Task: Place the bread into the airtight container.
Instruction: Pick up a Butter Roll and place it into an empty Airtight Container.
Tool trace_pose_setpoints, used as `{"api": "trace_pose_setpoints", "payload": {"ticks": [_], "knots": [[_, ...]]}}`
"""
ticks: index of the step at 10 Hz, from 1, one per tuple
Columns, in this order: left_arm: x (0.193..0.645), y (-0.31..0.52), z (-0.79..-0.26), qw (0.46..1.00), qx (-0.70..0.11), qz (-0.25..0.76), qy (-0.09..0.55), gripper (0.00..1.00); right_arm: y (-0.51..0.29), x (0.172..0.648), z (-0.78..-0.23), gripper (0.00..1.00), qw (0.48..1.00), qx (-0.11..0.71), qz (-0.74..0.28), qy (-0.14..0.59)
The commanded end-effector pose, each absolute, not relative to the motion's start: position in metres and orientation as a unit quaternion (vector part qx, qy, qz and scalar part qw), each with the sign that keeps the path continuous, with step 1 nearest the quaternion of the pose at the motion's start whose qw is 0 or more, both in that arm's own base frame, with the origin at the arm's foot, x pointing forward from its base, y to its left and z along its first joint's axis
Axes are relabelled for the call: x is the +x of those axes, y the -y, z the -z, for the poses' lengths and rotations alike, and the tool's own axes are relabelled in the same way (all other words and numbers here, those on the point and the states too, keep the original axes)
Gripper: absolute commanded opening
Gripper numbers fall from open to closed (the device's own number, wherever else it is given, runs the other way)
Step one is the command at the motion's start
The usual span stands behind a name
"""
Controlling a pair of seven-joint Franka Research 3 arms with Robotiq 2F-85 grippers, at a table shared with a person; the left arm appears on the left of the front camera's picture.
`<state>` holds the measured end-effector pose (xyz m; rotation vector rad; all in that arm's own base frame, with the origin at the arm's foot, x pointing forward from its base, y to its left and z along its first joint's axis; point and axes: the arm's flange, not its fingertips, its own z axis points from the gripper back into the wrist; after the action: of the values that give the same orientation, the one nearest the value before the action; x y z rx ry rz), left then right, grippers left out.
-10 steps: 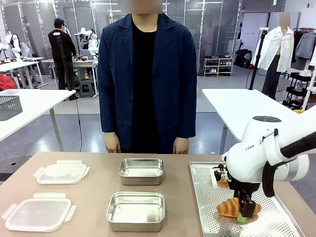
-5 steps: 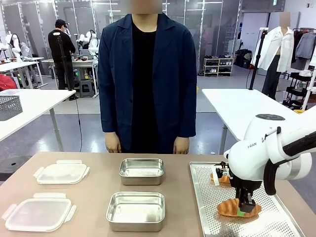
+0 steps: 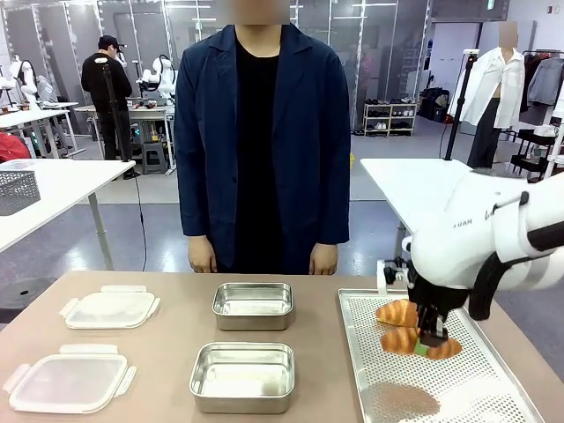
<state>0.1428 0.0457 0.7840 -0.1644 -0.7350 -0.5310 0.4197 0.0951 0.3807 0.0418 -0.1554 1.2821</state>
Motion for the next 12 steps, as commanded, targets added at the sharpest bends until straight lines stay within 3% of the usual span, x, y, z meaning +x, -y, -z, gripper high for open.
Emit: {"api": "trace_pose_setpoints", "payload": {"ticks": [1,4,5,12], "knots": [[0.139,-0.046,-0.787,0.894,-0.078,0.265,0.353,1.00,-0.143,0.428,-0.415,0.23,0.807,0.009,-0.587,0.068],[0.139,-0.046,-0.787,0.894,-0.078,0.265,0.353,1.00,-0.257,0.420,-0.443,0.23,0.794,-0.026,-0.606,0.035],[0.139,-0.046,-0.787,0.894,-0.078,0.265,0.353,1.00,-0.337,0.400,-0.444,0.23,0.785,-0.030,-0.617,0.032],[0.139,-0.046,-0.787,0.894,-0.078,0.265,0.353,1.00,-0.420,0.386,-0.413,0.23,0.776,-0.033,-0.630,0.009]]}}
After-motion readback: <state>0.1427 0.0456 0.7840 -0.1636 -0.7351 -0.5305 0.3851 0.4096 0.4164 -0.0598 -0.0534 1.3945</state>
